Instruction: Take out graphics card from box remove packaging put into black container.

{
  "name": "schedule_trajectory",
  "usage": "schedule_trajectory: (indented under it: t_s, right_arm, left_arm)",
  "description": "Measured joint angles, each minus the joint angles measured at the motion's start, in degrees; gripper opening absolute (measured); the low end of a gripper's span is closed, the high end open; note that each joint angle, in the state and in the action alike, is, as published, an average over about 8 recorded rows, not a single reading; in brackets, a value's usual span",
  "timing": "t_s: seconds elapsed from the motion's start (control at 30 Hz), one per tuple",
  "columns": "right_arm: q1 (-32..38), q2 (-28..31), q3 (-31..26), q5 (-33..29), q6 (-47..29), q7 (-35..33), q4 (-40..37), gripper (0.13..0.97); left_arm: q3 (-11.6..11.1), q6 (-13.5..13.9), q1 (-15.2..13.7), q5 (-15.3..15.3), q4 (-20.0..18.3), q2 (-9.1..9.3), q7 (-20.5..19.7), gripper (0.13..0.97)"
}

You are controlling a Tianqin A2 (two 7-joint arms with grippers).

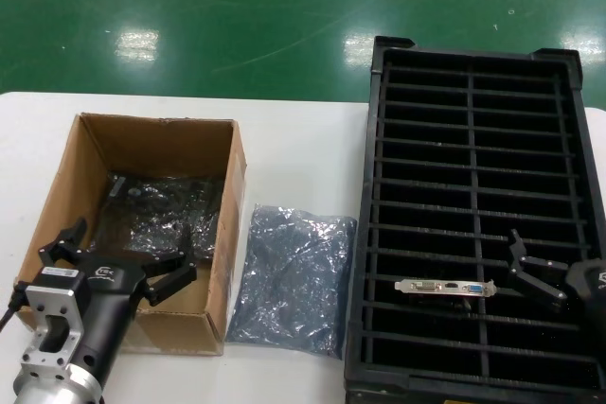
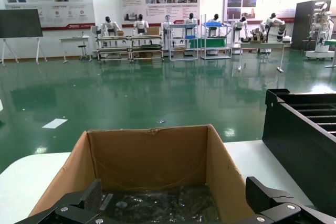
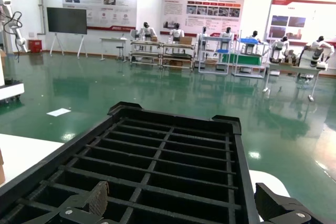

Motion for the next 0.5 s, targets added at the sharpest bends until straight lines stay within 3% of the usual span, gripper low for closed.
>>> schedule_trajectory:
  t_s: [0.5]
  right_arm:
    - [-0.1, 0.0, 0.0, 0.0, 0.1, 0.0, 0.0, 0.966]
  left_arm:
    - [0.0, -0.1, 0.0, -0.1, 0.0, -0.01, 0.0, 0.966]
